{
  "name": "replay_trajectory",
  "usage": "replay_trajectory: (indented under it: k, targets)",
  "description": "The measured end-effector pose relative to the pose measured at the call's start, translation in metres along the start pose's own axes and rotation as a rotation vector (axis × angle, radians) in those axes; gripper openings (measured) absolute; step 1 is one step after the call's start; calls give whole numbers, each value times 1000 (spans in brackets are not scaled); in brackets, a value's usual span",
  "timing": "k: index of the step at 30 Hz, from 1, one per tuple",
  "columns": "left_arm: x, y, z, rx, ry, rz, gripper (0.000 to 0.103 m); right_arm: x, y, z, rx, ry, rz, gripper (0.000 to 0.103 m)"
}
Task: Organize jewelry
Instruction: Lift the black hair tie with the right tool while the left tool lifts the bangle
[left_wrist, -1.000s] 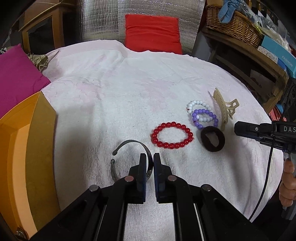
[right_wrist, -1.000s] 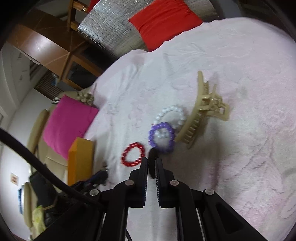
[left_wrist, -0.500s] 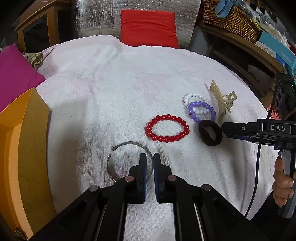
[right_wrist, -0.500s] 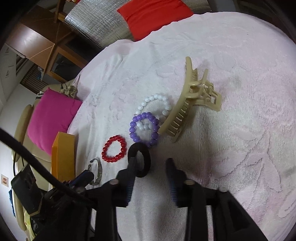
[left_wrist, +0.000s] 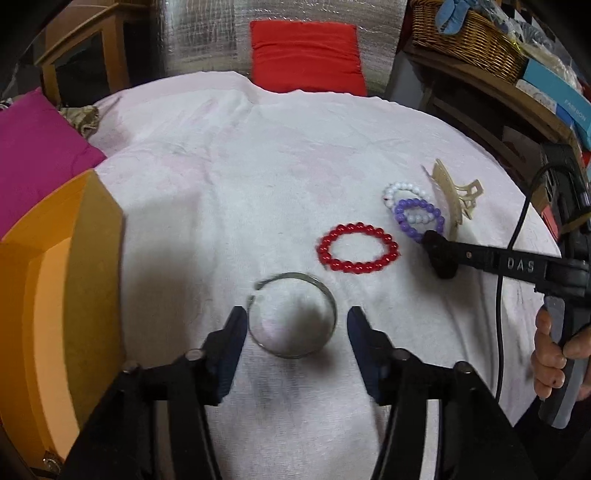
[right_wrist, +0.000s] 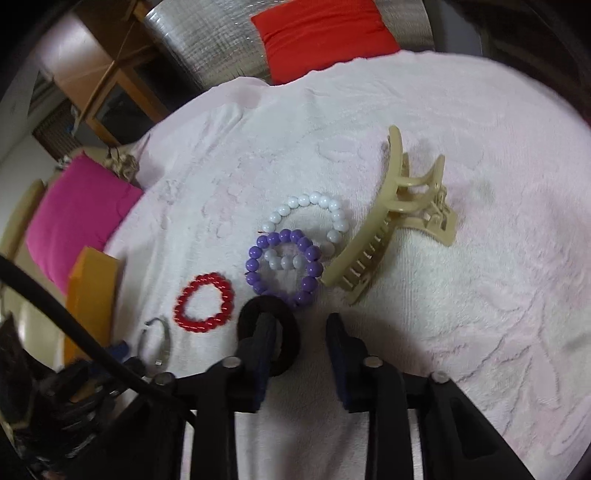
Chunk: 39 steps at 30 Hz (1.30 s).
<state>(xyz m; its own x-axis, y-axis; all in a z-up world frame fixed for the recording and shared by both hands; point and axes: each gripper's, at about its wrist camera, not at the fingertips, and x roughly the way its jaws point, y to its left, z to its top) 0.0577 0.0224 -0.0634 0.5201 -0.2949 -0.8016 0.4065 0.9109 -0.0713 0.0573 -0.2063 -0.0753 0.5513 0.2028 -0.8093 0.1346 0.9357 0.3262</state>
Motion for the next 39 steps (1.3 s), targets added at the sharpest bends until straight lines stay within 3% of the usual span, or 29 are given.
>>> replay_trajectory:
  k: [1, 3, 5, 14, 22, 26, 39]
  targets:
    - [-1, 0, 0, 0, -3, -3, 59, 0, 2, -1, -18, -4, -14, 26]
    - [0, -1, -1, 0, -2, 5, 73, 0, 5, -2, -48, -8, -40, 24]
    - [3, -3, -2, 12, 5, 31, 75, 1, 6, -3, -64, -10, -55, 24]
    - [29, -12, -5, 51, 79, 107, 76, 0, 4, -4, -56, -12, -51, 24]
    - [31, -7, -4, 5, 69, 85, 75, -2, 4, -4, -48, -11, -45, 24]
    - [29, -9, -3, 9, 59, 80, 62, -3, 3, -5, -45, -10, -43, 24]
    - [16, -6, -6, -9, 26, 59, 61, -4, 3, -5, -53, -15, -48, 24]
